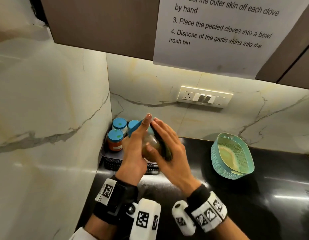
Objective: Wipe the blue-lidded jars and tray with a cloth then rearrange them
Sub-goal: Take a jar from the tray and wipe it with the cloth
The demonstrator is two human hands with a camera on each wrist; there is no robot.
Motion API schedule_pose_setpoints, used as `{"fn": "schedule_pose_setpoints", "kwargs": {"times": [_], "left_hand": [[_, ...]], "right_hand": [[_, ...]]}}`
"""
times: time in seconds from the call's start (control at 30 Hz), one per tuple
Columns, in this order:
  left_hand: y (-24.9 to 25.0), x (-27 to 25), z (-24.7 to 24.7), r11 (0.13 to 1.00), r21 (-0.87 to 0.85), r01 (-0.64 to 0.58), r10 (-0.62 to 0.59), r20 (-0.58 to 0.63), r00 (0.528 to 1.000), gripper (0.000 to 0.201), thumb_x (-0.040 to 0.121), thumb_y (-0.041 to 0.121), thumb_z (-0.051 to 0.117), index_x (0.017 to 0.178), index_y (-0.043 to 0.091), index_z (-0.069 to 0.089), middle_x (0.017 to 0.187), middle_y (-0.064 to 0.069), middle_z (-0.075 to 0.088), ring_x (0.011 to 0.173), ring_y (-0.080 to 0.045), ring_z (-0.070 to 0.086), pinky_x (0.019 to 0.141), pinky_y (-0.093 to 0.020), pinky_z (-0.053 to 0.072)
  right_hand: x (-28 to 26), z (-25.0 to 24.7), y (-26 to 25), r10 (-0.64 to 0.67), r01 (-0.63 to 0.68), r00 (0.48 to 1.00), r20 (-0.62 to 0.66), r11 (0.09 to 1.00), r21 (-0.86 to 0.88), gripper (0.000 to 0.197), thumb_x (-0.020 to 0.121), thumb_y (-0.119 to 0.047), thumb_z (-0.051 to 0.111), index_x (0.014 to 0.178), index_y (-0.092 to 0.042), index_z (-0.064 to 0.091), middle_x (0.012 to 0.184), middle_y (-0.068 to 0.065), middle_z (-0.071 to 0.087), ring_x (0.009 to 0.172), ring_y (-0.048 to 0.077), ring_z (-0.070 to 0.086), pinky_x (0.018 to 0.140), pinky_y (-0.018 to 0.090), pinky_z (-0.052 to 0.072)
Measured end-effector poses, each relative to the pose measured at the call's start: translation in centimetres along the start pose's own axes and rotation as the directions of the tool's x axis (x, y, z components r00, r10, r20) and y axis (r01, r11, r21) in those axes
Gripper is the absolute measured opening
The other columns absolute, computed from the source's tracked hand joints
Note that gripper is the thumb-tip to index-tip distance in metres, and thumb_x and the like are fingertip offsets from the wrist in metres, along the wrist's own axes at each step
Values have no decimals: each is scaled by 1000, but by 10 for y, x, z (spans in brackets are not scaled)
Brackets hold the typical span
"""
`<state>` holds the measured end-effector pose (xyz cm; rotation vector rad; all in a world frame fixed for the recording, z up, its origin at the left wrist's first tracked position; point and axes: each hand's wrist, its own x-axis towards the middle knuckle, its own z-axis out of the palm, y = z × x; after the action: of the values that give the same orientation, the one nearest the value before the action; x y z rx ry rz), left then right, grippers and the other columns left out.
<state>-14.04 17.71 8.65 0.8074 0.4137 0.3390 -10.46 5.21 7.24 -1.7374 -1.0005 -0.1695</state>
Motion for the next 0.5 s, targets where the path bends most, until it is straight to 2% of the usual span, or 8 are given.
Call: {"fn": "schedule_pose_setpoints", "kwargs": {"times": [0.07, 0.13, 0.17, 0.27, 0.33, 0.4, 0.47, 0.5], "left_hand": [[-2, -6, 1, 998, 67, 3, -7, 54, 999, 94, 59, 65, 91, 130, 8, 69, 117, -15, 78, 110, -33, 74, 89, -49, 61], [3, -9, 1, 993, 114, -6, -9, 133, 991, 72, 71, 57, 84, 120, 6, 73, 108, -18, 78, 101, -31, 74, 83, -43, 61], [7, -8, 3, 992, 128, -11, -12, 175, 984, 68, 69, 57, 85, 115, 7, 75, 104, -16, 79, 97, -29, 74, 81, -40, 61], [11, -6, 8, 992, 126, 9, -34, 203, 979, 88, 33, 68, 98, 100, 14, 79, 95, -11, 80, 86, -25, 76, 79, -39, 61], [12, -6, 10, 996, 86, 26, -42, 189, 981, 55, 52, 55, 96, 89, 16, 84, 94, -13, 79, 86, -28, 76, 84, -43, 58], [10, -8, 9, 999, 21, 40, -43, 186, 982, 21, 77, 39, 85, 81, 18, 86, 92, -11, 79, 88, -28, 75, 87, -46, 58], [8, -6, 6, 997, -56, 53, -43, 178, 983, 19, 80, 37, 85, 86, 18, 85, 96, -9, 79, 95, -29, 75, 89, -47, 58], [7, -8, 4, 995, -79, 55, -41, 176, 984, 33, 71, 43, 92, 90, 18, 83, 99, -9, 79, 99, -29, 75, 89, -47, 58]], "right_hand": [[9, -19, 2, 107, -111, 994, 27, 972, 206, 71, 88, -19, 82, 152, -10, 50, 156, 1, 55, 146, 20, 50, 117, 44, 46], [17, -36, -4, 250, -257, 966, 72, 874, 413, 70, 83, -7, 86, 146, -12, 56, 144, 2, 66, 135, 21, 61, 111, 40, 53], [19, -41, -7, 298, -309, 949, 101, 822, 478, 69, 81, -4, 86, 145, -13, 59, 139, 4, 69, 131, 25, 65, 109, 43, 54], [15, -39, -12, 367, -375, 920, 138, 719, 586, 72, 76, -3, 86, 142, -19, 62, 133, 9, 72, 125, 30, 68, 108, 50, 54], [11, -30, -21, 349, -317, 935, 69, 729, 607, 72, 78, -1, 88, 143, -16, 61, 134, 9, 71, 128, 29, 67, 112, 54, 51], [3, -18, -26, 227, -174, 973, -52, 856, 487, 67, 85, -4, 84, 146, -11, 57, 143, 6, 66, 137, 25, 60, 116, 52, 47], [-2, -7, -26, -6, 30, 990, -144, 987, 160, 60, 91, -16, 80, 146, -11, 57, 151, 3, 60, 146, 22, 51, 120, 47, 43], [-6, -4, -25, -95, 101, 984, -150, 994, 30, 55, 93, -20, 76, 145, -12, 57, 152, 2, 58, 148, 22, 48, 120, 45, 42]]}}
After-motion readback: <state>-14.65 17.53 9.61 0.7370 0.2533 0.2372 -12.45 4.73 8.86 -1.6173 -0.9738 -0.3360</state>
